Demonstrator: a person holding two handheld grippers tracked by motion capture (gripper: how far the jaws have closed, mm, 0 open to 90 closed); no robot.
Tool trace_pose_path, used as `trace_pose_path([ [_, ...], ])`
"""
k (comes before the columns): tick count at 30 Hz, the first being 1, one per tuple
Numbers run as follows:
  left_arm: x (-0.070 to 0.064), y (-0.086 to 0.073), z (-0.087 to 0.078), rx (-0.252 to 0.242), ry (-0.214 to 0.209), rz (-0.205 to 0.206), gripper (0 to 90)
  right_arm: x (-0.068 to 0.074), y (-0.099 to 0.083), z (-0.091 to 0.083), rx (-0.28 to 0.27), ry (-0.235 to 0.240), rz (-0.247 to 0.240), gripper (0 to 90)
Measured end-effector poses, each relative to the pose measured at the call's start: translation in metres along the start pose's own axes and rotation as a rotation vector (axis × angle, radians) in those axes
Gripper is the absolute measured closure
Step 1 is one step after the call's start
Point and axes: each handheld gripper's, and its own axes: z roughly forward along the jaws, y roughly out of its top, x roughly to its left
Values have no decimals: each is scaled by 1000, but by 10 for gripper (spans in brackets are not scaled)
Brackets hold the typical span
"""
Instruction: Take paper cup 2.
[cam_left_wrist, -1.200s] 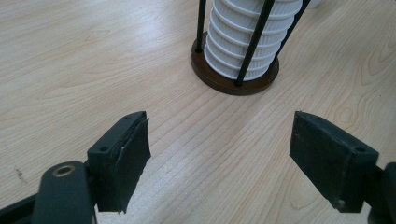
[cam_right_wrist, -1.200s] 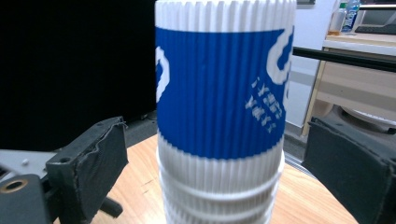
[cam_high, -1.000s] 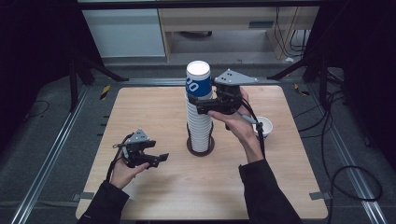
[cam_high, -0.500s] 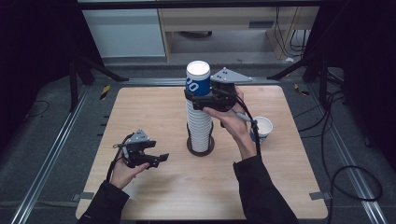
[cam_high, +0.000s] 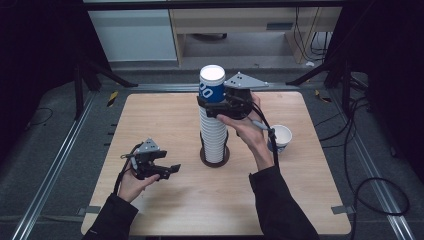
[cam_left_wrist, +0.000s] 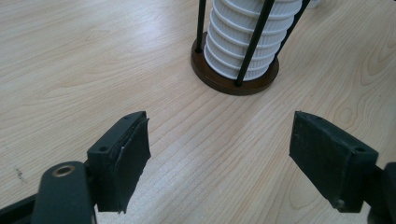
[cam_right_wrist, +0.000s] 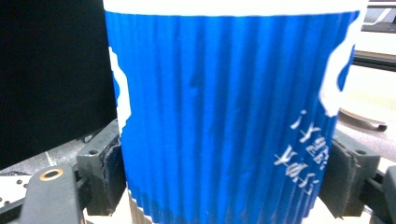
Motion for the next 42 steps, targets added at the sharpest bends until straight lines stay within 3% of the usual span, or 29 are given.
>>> trace_pose_path([
  [28, 0, 0, -1, -2, -2, -2, 196, 1, 53, -23, -94, 6, -28, 196],
  [35, 0, 0, -1, -5, -2, -3, 196, -2, 62, -39, -125, -10, -36, 196],
  [42, 1, 0, -3, -9, -3, -5, 202, -9, 57, -61, -130, -38, -52, 195],
])
